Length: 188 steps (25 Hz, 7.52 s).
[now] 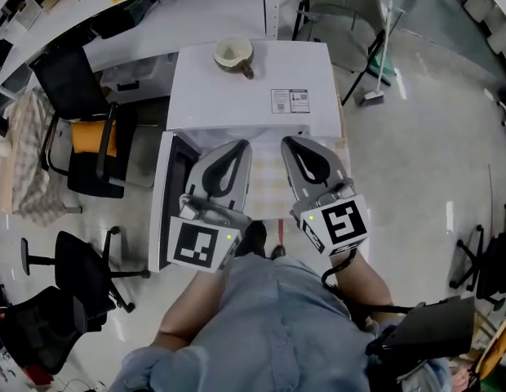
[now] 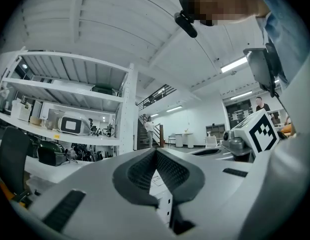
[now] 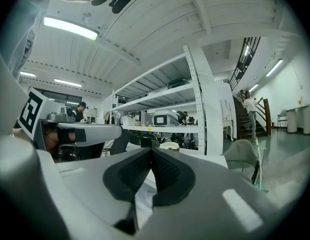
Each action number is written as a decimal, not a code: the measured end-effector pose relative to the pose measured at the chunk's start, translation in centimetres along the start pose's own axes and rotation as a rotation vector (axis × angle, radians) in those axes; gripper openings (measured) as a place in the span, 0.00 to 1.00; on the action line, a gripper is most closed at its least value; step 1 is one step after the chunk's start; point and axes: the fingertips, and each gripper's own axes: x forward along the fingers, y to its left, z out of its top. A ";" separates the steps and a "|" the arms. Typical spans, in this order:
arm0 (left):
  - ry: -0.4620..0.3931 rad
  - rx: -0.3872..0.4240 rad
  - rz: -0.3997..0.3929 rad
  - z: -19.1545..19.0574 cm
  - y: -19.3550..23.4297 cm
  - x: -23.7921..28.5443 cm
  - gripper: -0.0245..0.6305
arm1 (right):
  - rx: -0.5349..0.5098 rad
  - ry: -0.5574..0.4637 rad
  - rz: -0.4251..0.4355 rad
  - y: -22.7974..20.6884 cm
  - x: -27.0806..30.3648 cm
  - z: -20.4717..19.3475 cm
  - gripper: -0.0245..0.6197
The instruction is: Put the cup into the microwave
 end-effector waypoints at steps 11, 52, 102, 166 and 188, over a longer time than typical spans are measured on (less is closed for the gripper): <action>0.021 -0.065 0.000 -1.5 6.7 4.6 0.04 | 0.003 0.088 -0.024 -3.2 8.6 -1.6 0.06; 0.082 -0.261 0.037 -6.5 16.9 9.9 0.04 | 0.063 0.402 -0.042 -7.6 22.3 -7.9 0.19; -0.036 -0.213 0.039 -2.2 6.9 2.9 0.04 | 0.018 0.178 0.001 -2.9 10.0 -3.3 0.11; 0.054 -0.176 -0.034 -15.7 3.6 -1.1 0.04 | 0.106 0.318 -0.007 0.9 7.0 -24.7 0.12; 0.117 -0.201 -0.016 -18.1 7.8 2.3 0.04 | 0.069 0.361 -0.011 -1.3 14.0 -27.5 0.12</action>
